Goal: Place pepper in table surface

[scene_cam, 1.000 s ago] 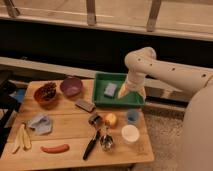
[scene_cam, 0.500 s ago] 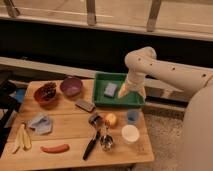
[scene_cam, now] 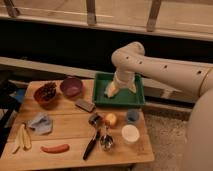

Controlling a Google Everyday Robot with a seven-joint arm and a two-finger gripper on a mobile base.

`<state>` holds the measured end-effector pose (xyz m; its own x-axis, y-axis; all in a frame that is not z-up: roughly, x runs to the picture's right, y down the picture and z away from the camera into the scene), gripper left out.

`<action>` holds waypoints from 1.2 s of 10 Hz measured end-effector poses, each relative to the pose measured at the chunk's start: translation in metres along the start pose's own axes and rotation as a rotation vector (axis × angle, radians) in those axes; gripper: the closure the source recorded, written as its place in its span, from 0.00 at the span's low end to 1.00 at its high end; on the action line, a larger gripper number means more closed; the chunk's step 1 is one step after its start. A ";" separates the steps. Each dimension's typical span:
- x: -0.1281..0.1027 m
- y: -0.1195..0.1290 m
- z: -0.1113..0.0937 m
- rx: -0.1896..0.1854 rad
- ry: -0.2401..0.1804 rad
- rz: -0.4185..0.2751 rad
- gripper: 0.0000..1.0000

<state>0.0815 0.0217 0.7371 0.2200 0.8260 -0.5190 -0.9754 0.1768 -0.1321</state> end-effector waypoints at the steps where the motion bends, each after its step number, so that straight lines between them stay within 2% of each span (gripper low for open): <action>1: 0.006 0.026 -0.008 -0.007 -0.018 -0.066 0.20; 2: 0.011 0.050 -0.014 -0.017 -0.032 -0.126 0.20; 4: 0.030 0.112 -0.030 -0.050 -0.059 -0.297 0.20; 5: 0.038 0.129 -0.036 -0.062 -0.067 -0.345 0.20; 9: 0.040 0.131 -0.037 -0.063 -0.069 -0.358 0.20; 10: 0.041 0.135 -0.034 -0.070 -0.065 -0.381 0.20; 12: 0.043 0.164 -0.028 -0.091 -0.059 -0.460 0.20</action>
<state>-0.0688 0.0711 0.6701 0.6247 0.7027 -0.3405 -0.7710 0.4861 -0.4113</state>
